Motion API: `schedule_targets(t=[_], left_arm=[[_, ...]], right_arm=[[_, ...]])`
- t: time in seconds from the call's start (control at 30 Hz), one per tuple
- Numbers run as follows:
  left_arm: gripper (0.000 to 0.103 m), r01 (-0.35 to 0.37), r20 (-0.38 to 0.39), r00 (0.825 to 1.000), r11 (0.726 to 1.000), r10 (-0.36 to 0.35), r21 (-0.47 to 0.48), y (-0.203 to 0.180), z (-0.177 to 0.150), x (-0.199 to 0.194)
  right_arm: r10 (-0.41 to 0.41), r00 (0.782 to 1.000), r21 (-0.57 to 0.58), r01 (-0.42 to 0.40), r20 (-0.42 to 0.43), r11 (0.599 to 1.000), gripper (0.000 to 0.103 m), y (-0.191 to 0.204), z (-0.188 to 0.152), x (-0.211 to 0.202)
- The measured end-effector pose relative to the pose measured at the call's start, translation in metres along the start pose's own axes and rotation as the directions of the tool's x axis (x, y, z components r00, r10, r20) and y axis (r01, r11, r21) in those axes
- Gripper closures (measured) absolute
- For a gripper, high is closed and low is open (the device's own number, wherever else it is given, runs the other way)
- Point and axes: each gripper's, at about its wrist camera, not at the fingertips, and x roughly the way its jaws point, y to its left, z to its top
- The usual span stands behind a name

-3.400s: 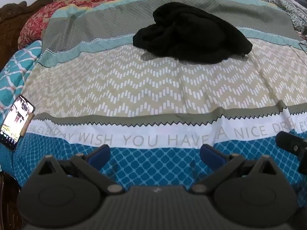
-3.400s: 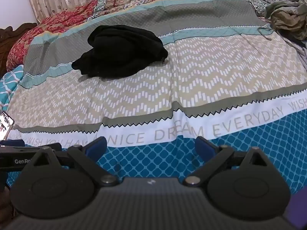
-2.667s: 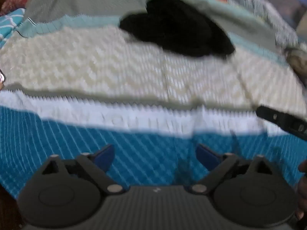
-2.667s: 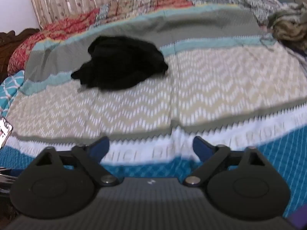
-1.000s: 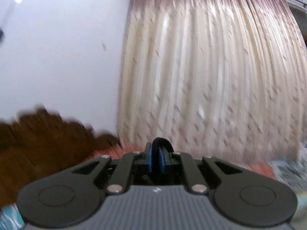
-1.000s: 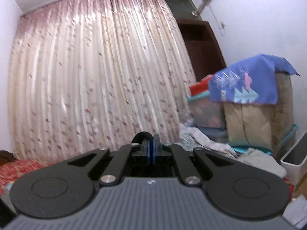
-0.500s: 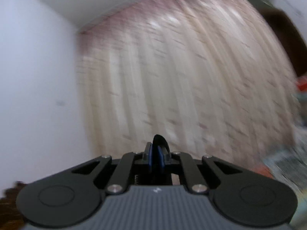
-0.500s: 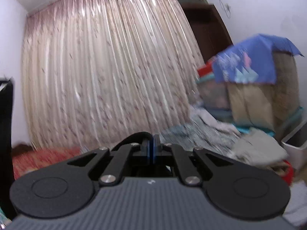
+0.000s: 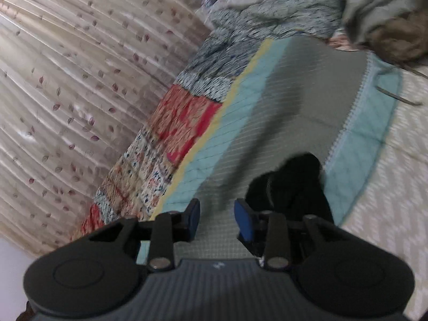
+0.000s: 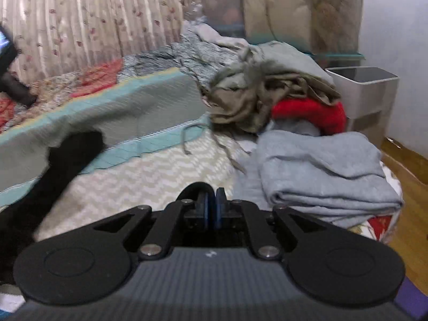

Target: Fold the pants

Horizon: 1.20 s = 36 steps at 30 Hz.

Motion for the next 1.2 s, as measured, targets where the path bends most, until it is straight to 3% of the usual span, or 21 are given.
schedule_targets(t=[0.1, 0.13, 0.27, 0.4, 0.47, 0.53, 0.57, 0.63, 0.7, 0.8, 0.87, 0.93, 1.0, 1.03, 1.07, 1.1, 1.13, 1.17, 1.2], left_arm=[[0.071, 0.042, 0.015, 0.999, 0.996, -0.041, -0.078, 0.033, -0.039, -0.024], [0.07, 0.034, 0.016, 0.999, 0.994, -0.032, -0.103, 0.053, -0.053, -0.034], [0.061, -0.012, -0.019, 1.0, 0.969, 0.008, -0.246, 0.13, -0.144, -0.068], [0.054, -0.108, -0.138, 0.989, 0.904, 0.055, -0.414, 0.21, -0.263, -0.098], [0.042, -0.119, -0.209, 0.978, 0.87, 0.018, -0.479, 0.229, -0.32, -0.098], [0.038, -0.118, -0.261, 0.964, 0.823, -0.039, -0.556, 0.231, -0.373, -0.093], [0.031, -0.104, -0.273, 0.959, 0.793, -0.08, -0.601, 0.229, -0.392, -0.087], [0.018, -0.04, -0.244, 0.949, 0.693, -0.199, -0.72, 0.218, -0.425, -0.071], [0.017, 0.027, -0.185, 0.94, 0.602, -0.288, -0.798, 0.201, -0.442, -0.056], [0.017, 0.107, -0.104, 0.919, 0.497, -0.379, -0.861, 0.171, -0.448, -0.03], [0.017, 0.124, -0.081, 0.911, 0.458, -0.403, -0.88, 0.149, -0.446, -0.014], [0.018, 0.12, -0.082, 0.909, 0.444, -0.409, -0.888, 0.132, -0.44, 0.002], [0.034, 0.116, -0.085, 0.912, 0.451, -0.402, -0.885, 0.119, -0.435, 0.009], [0.052, 0.117, -0.089, 0.909, 0.456, -0.407, -0.882, 0.116, -0.431, 0.014], [0.055, 0.116, -0.096, 0.907, 0.463, -0.41, -0.879, 0.114, -0.429, 0.018], [0.058, 0.099, -0.112, 0.912, 0.477, -0.394, -0.873, 0.112, -0.428, 0.02], [0.066, 0.088, -0.123, 0.919, 0.498, -0.375, -0.863, 0.116, -0.425, 0.018], [0.08, 0.078, -0.13, 0.927, 0.519, -0.352, -0.851, 0.118, -0.421, 0.017], [0.085, 0.077, -0.119, 0.936, 0.52, -0.332, -0.851, 0.126, -0.42, 0.014]], right_arm=[[-0.022, 0.999, 0.034, 0.021, 0.036, 0.999, 0.083, -0.003, -0.003, -0.01], [-0.018, 0.998, 0.049, 0.015, 0.058, 0.999, 0.076, -0.002, -0.001, -0.017], [-0.016, 0.989, 0.039, 0.011, 0.15, 0.999, 0.071, 0.003, 0.015, -0.035], [0.036, 0.972, 0.021, -0.041, 0.231, 0.999, 0.065, 0.024, 0.039, -0.047], [0.09, 0.967, -0.017, -0.089, 0.24, 0.996, 0.058, 0.049, 0.053, -0.038], [0.16, 0.962, -0.066, -0.148, 0.223, 0.987, 0.054, 0.084, 0.067, -0.022], [0.211, 0.956, -0.096, -0.195, 0.205, 0.976, 0.053, 0.109, 0.073, -0.01], [0.332, 0.932, -0.17, -0.307, 0.147, 0.936, 0.04, 0.158, 0.08, 0.019], [0.425, 0.904, -0.245, -0.401, 0.052, 0.883, 0.037, 0.215, 0.082, 0.055], [0.463, 0.884, -0.363, -0.451, -0.06, 0.815, 0.037, 0.293, 0.073, 0.112], [0.431, 0.886, -0.43, -0.461, -0.171, 0.777, 0.037, 0.336, 0.061, 0.152], [0.392, 0.887, -0.498, -0.461, -0.244, 0.735, 0.037, 0.364, 0.046, 0.184], [0.315, 0.908, -0.605, -0.419, -0.276, 0.677, 0.038, 0.385, 0.03, 0.212], [0.266, 0.922, -0.644, -0.386, -0.281, 0.66, 0.041, 0.391, 0.021, 0.224], [0.22, 0.93, -0.671, -0.364, -0.293, 0.646, 0.046, 0.392, 0.015, 0.236], [0.187, 0.935, -0.688, -0.349, -0.302, 0.637, 0.075, 0.393, 0.009, 0.246], [0.158, 0.941, -0.701, -0.329, -0.299, 0.633, 0.094, 0.39, 0.004, 0.254], [0.136, 0.952, -0.701, -0.295, -0.274, 0.649, 0.094, 0.387, 0.007, 0.256], [0.159, 0.953, -0.665, -0.296, -0.26, 0.686, 0.095, 0.381, 0.022, 0.254]])
